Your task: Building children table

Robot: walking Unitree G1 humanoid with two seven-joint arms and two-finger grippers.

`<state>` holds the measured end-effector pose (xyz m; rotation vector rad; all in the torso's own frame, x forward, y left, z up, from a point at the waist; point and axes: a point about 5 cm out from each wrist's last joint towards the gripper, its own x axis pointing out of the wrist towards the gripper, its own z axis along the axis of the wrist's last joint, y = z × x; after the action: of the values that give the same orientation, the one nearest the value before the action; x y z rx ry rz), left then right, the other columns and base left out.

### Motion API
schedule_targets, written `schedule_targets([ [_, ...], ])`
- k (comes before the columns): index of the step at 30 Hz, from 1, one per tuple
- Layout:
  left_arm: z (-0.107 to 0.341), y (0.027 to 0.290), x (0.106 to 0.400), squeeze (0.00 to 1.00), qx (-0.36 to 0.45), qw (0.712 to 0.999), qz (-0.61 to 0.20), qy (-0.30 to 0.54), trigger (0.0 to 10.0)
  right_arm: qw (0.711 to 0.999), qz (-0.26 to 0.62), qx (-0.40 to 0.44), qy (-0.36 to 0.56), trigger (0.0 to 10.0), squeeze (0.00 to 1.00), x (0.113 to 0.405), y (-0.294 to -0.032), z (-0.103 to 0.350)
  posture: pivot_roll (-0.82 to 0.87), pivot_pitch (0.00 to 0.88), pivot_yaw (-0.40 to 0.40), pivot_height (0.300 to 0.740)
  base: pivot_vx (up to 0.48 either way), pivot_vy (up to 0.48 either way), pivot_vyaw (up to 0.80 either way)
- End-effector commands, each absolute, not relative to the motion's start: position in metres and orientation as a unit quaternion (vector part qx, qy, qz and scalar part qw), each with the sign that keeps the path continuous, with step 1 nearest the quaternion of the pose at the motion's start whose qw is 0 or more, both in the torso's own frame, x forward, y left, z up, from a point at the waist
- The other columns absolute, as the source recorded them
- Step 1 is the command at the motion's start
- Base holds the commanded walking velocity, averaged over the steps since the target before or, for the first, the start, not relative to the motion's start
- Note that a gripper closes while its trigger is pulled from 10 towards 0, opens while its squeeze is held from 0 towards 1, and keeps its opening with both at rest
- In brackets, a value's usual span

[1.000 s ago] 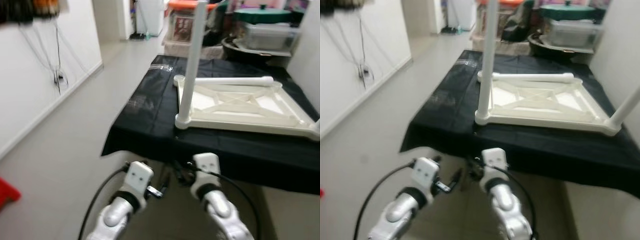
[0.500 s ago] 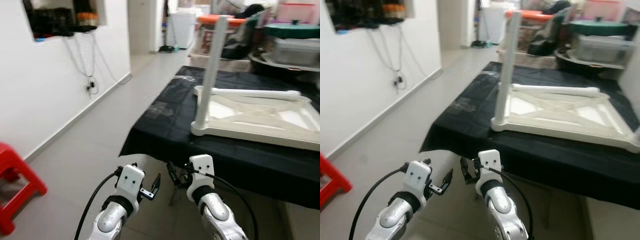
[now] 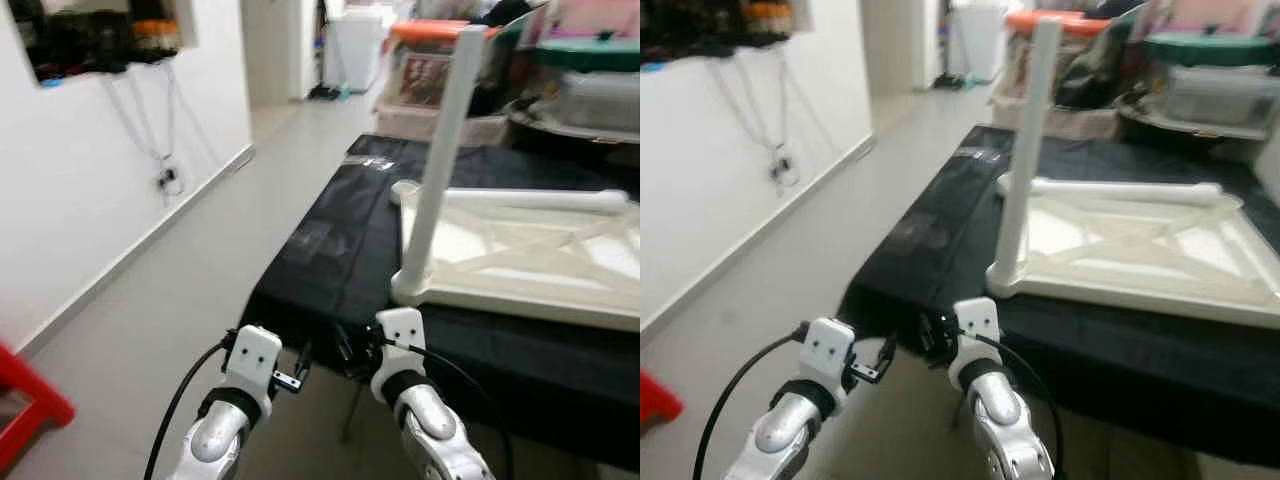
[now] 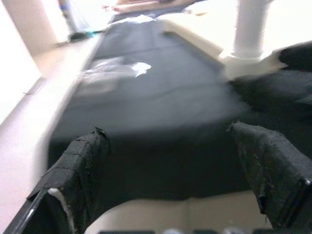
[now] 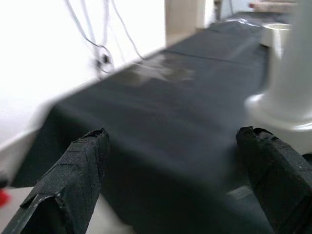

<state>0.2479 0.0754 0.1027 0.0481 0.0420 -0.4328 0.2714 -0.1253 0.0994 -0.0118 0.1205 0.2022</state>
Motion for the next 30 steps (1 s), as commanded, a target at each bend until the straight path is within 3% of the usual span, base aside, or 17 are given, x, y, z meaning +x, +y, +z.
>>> schedule_targets([
  [1, 0.102, 0.084, 0.248, 0.0, 0.031, 0.978, -0.203, 0.021, 10.0, 0.992, 0.119, 0.005, 0.051, 10.0, 0.0, 0.272, -0.113, 0.104, 0.04, 0.0, -0.028, 0.74, 0.458, 0.0, 0.0],
  [10, 0.103, 0.084, 0.248, 0.0, 0.027, 0.978, -0.204, 0.02, 10.0, 0.99, 0.133, 0.025, 0.032, 10.0, 0.0, 0.271, -0.111, 0.109, 0.04, 0.0, -0.027, 0.74, 0.445, 0.0, 0.0],
  [15, 0.104, 0.084, 0.248, 0.0, 0.02, 0.978, -0.206, 0.02, 10.0, 0.986, 0.161, 0.034, -0.001, 10.0, 0.0, 0.27, -0.105, 0.119, 0.04, 0.0, -0.028, 0.74, 0.0, 0.0, 0.0],
  [23, 0.104, 0.084, 0.248, 0.0, 0.019, 0.978, -0.208, 0.022, 10.0, 0.994, 0.101, 0.025, -0.037, 10.0, 0.0, 0.274, -0.112, 0.13, 0.04, 0.0, -0.027, 0.74, 0.0, 0.0, 0.0],
  [30, 0.103, 0.084, 0.247, 0.0, 0.017, 0.977, -0.209, 0.026, 10.0, 0.996, -0.053, 0.025, -0.066, 10.0, 0.0, 0.282, -0.152, 0.142, 0.04, 0.0, -0.027, 0.74, 0.0, 0.0, 0.0],
])
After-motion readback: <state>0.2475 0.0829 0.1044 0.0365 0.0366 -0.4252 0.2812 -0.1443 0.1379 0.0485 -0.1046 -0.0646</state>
